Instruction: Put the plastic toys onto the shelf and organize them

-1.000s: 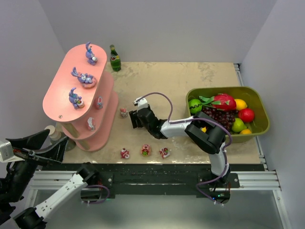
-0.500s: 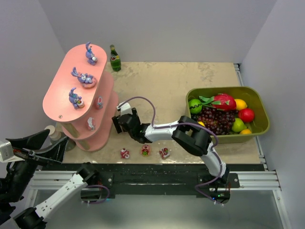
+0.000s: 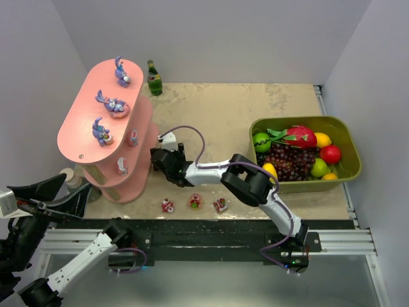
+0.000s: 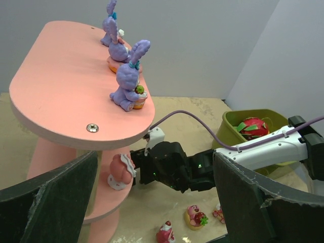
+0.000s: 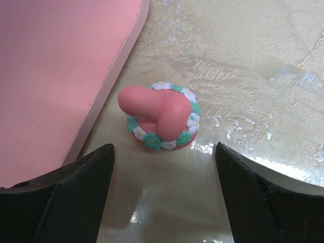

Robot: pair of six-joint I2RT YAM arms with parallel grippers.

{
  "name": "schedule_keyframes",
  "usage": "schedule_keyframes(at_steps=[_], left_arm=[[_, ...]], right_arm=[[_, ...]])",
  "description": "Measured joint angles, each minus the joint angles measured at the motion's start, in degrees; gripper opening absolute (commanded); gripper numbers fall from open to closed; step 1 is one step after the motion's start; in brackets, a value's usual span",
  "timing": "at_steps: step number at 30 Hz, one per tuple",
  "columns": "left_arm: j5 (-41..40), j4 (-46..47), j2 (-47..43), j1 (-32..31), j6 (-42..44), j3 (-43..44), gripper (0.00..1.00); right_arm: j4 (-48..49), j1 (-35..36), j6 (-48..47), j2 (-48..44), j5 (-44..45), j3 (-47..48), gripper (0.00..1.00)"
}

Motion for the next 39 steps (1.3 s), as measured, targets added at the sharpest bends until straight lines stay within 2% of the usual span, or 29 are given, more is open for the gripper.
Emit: schedule_keyframes(at_steps=[13, 24, 27, 30, 31, 33, 34, 37, 39], left_arm=[[0.0, 0.0, 0.0, 0.0, 0.0, 0.0, 1.00], [0.0, 0.0, 0.0, 0.0, 0.0, 0.0, 1.00], [0.0, 0.0, 0.0, 0.0, 0.0, 0.0, 1.00], [0.0, 0.0, 0.0, 0.0, 0.0, 0.0, 0.99], [0.0, 0.0, 0.0, 0.0, 0.0, 0.0, 0.99], [0.0, 0.0, 0.0, 0.0, 0.0, 0.0, 1.00], [0.0, 0.0, 0.0, 0.0, 0.0, 0.0, 1.00], [0.0, 0.0, 0.0, 0.0, 0.0, 0.0, 0.99], [0.0, 0.0, 0.0, 0.0, 0.0, 0.0, 0.99]], right_arm=[[-1.8, -0.8, 3.1, 2.9, 3.9, 4.6, 0.69], [-3.5, -1.0, 3.0, 5.0, 4.7, 8.4, 0.65], [-3.9, -1.0, 3.1, 5.4, 5.1, 9.2, 0.62], [-4.6, -1.0, 3.1, 5.7, 5.8, 9.7, 0.52], [-4.6, -1.0, 3.1, 5.8, 6.0, 9.8, 0.44], [-4.7, -1.0, 3.2, 5.9, 6.2, 9.9, 0.36], [-4.7, -1.0, 3.4, 5.9, 6.3, 9.9, 0.29], [-4.6, -1.1, 3.3, 5.9, 6.5, 9.9, 0.19], [-4.6, -1.1, 3.2, 5.9, 6.5, 9.9, 0.15]])
